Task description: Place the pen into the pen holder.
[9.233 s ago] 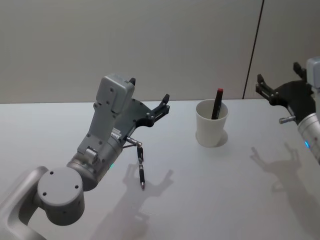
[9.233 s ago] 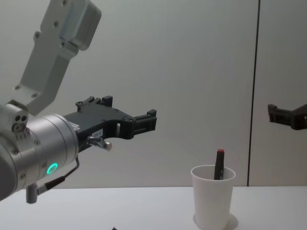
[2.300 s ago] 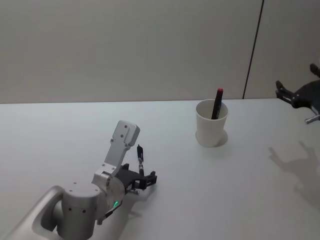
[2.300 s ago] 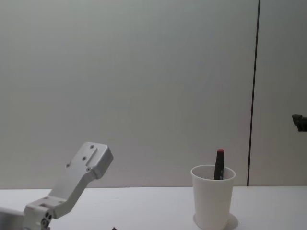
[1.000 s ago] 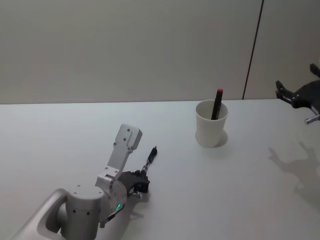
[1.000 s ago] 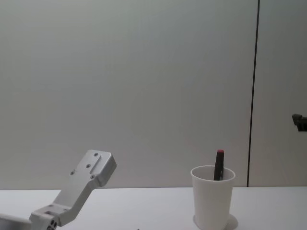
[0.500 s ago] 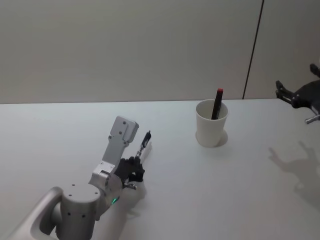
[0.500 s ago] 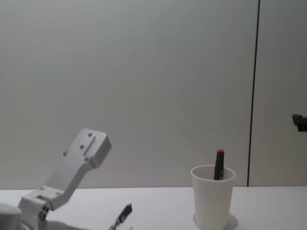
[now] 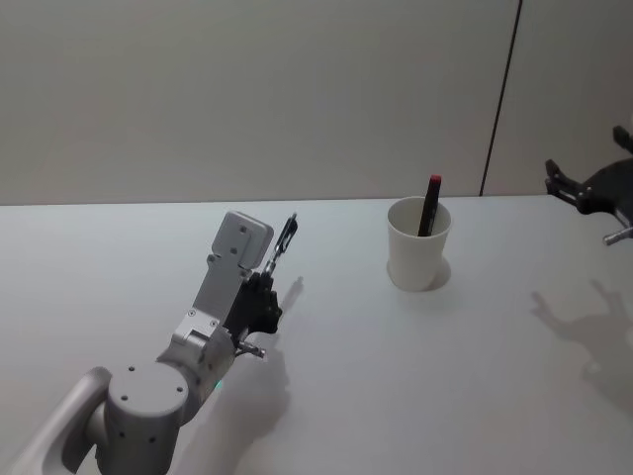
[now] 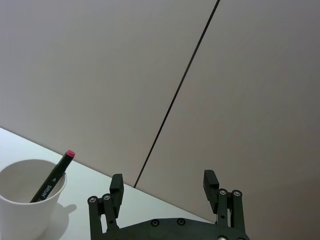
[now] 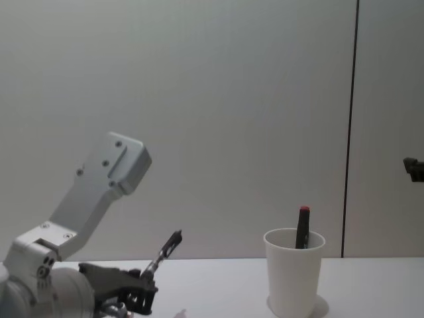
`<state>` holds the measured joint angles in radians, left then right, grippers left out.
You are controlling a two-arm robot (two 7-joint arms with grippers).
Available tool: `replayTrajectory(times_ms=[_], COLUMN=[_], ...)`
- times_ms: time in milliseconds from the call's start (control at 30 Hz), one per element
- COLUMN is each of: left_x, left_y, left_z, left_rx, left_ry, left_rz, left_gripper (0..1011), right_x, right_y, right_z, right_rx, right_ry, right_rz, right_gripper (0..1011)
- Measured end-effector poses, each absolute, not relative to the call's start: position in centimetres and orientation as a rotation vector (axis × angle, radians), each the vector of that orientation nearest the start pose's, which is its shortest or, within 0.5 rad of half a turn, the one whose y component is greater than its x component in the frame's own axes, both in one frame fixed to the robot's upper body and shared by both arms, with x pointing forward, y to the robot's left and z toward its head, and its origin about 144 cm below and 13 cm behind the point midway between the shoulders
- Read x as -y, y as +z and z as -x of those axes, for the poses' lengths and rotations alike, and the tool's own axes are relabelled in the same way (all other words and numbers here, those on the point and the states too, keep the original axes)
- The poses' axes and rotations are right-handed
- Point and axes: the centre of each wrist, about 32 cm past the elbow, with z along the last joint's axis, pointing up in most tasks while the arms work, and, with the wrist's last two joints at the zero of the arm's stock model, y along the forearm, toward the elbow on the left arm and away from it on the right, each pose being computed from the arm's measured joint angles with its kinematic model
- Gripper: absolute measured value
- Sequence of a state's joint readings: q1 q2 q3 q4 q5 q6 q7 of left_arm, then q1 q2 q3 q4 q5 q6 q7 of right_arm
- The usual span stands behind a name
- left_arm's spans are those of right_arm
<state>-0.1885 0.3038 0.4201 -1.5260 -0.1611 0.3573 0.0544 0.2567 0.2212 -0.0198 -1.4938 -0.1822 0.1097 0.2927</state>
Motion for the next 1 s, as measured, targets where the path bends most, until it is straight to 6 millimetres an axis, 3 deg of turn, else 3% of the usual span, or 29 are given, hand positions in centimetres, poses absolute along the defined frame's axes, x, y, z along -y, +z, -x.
replayTrajectory(times_ms=[467, 1000], left_x=[-19.8, -20.2], left_y=[116.6, 116.7], left_z=[-48.6, -49.9], left_rx=[0.158, 0.315], left_ry=[1.146, 0.936], left_rz=[-0.302, -0.177], left_gripper=[129, 129], right_x=[29.2, 29.2], right_y=[121.6, 121.6], right_z=[-52.8, -52.8], right_rx=[0.315, 0.315], right_ry=[-1.315, -1.315], right_rz=[0.303, 0.303], right_gripper=[1001, 1002])
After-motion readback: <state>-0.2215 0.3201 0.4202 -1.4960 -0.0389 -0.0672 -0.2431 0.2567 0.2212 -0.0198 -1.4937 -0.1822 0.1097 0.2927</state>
